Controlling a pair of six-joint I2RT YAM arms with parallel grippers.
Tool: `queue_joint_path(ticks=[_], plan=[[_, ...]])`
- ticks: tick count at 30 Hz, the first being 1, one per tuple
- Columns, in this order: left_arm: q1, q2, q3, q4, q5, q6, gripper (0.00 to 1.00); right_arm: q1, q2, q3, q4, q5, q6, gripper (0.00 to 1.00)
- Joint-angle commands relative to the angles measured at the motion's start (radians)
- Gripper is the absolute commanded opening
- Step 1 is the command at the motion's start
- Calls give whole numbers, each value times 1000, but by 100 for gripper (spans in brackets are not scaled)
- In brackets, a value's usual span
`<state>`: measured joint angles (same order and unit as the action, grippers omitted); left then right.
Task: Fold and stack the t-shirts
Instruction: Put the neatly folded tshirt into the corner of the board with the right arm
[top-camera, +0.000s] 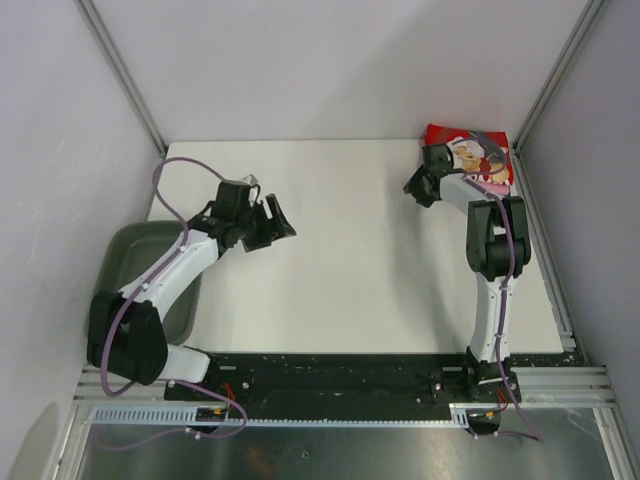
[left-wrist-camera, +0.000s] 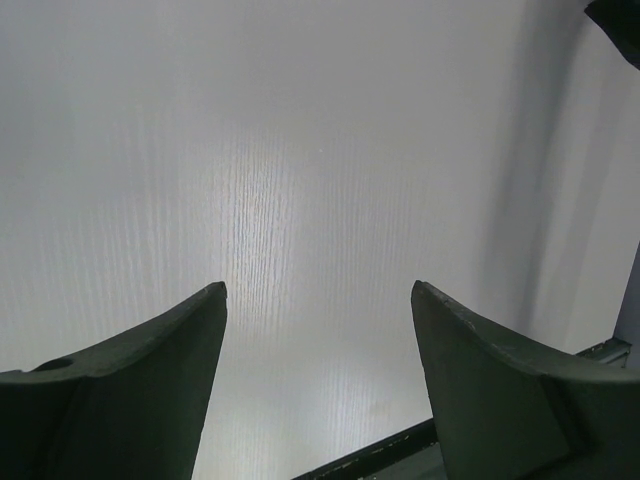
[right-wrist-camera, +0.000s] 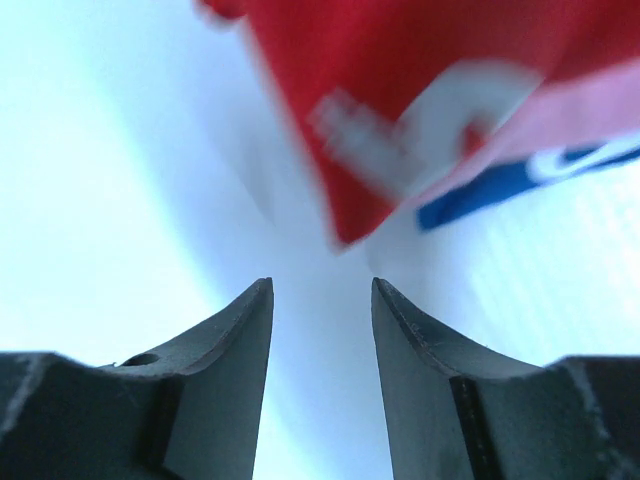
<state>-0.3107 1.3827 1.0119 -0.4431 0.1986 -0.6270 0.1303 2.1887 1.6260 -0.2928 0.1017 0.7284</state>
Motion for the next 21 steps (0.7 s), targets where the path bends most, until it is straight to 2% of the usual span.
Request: queue_joint_path(ticks=[1, 6, 12, 17, 21], plan=[[0, -58, -23, 16, 40, 40, 80, 49, -147, -28, -39, -36, -22, 48], [-63, -81, -34, 16, 44, 78, 89, 88, -310, -141, -59, -46, -43, 49], [-211, -123, -40, 17, -67, 86, 98, 207, -590, -342, -80, -10, -89, 50], [-331, -172, -57, 24, -180, 84, 99, 307, -863, -528, -84, 8, -88, 52], [-379, -246, -101, 33, -265, 76, 99, 374, -1079, -648, -102, 42, -101, 55]])
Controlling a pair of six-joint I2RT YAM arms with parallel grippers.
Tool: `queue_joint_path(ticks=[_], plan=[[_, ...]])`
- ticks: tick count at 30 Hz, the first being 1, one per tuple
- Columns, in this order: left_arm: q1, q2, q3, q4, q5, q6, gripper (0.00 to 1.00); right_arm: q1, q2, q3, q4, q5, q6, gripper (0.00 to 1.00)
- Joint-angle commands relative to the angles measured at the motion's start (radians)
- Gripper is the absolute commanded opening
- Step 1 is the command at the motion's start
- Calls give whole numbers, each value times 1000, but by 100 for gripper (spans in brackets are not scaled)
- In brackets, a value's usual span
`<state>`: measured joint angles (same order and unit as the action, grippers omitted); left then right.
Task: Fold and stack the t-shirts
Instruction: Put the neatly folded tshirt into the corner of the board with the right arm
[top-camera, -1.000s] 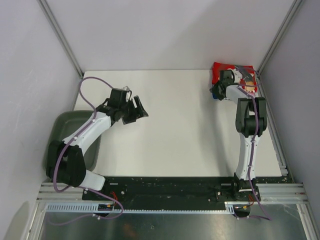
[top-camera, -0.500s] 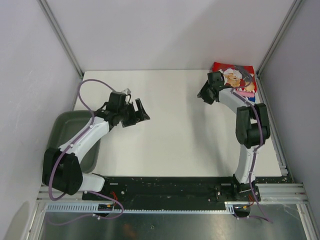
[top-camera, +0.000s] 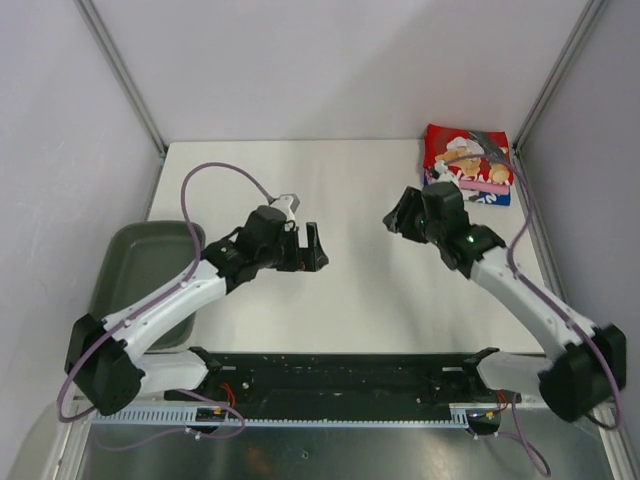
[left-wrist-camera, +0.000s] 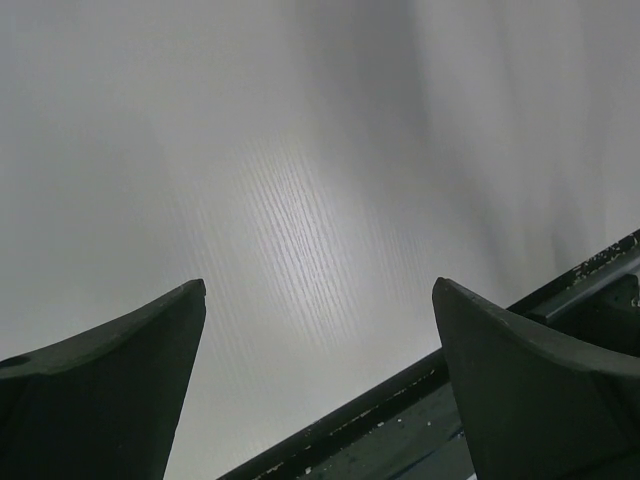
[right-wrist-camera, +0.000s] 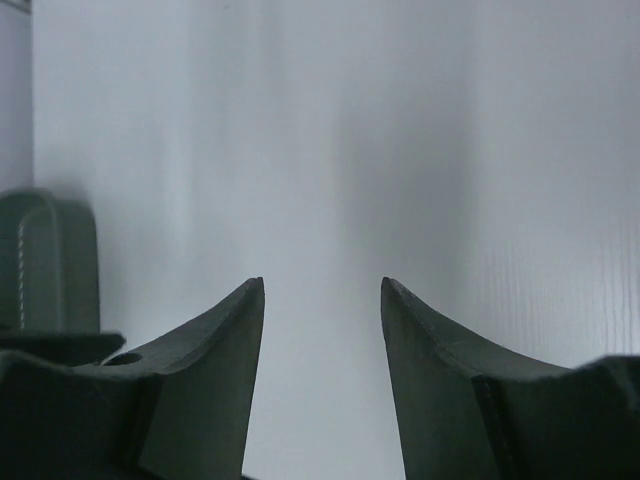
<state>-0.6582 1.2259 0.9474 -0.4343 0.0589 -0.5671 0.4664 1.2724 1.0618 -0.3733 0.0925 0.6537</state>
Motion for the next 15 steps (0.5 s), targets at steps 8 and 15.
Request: queue_joint_path(ticks=[8, 15], plan=[[-40, -264, -125, 30, -216, 2, 100, 52, -328, -155, -49, 49, -59, 62], [-40, -289, -139, 31, -219, 7, 100, 54, -320, -154, -38, 39, -67, 63]])
